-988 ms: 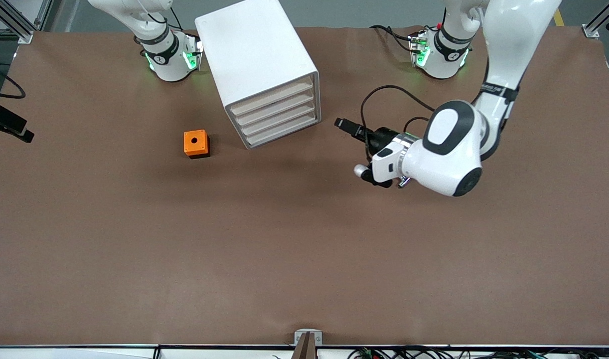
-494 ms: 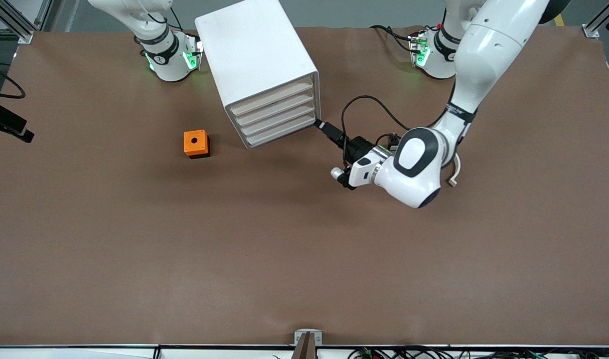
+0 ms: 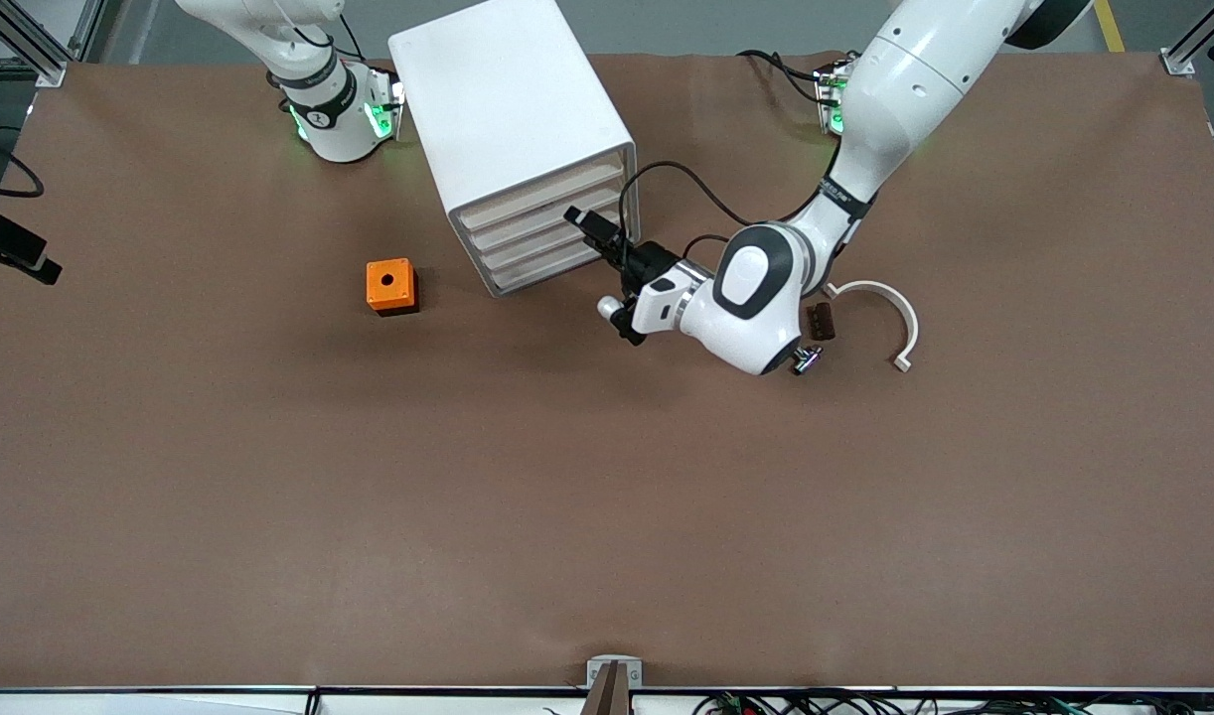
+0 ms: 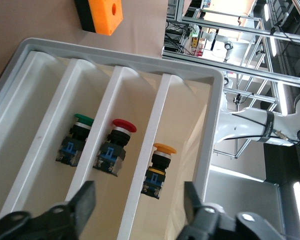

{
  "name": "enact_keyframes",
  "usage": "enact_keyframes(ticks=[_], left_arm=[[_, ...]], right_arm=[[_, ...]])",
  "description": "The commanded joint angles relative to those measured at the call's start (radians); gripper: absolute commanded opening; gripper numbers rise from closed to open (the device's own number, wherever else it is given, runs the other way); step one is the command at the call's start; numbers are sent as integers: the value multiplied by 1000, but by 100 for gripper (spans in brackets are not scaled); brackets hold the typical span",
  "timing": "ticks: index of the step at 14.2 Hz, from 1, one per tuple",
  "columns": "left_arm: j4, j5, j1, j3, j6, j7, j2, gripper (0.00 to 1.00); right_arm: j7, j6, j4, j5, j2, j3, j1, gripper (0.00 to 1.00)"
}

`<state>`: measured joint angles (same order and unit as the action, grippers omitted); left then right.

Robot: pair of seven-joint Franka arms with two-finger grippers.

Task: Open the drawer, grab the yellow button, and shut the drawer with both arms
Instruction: 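Close the left gripper on the drawer handle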

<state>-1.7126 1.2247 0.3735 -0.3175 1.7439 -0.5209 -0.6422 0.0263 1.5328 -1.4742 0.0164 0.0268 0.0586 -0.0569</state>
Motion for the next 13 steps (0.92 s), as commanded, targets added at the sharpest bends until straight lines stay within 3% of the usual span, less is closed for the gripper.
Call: enact_keyframes(ticks=[1,7,13], left_arm=[[-30,25,7,0,11,-103,15,68],[-97,79,24,-6,13,-229,16,64],[-120,151,61,-15,32,-243,22,62]], right_arm=[[-14,-7,17,-18,13,-14,-8,100],[10,-17,5,-9,19,-19,32,100],[306,-63,3,-9,19,-19,160,100]])
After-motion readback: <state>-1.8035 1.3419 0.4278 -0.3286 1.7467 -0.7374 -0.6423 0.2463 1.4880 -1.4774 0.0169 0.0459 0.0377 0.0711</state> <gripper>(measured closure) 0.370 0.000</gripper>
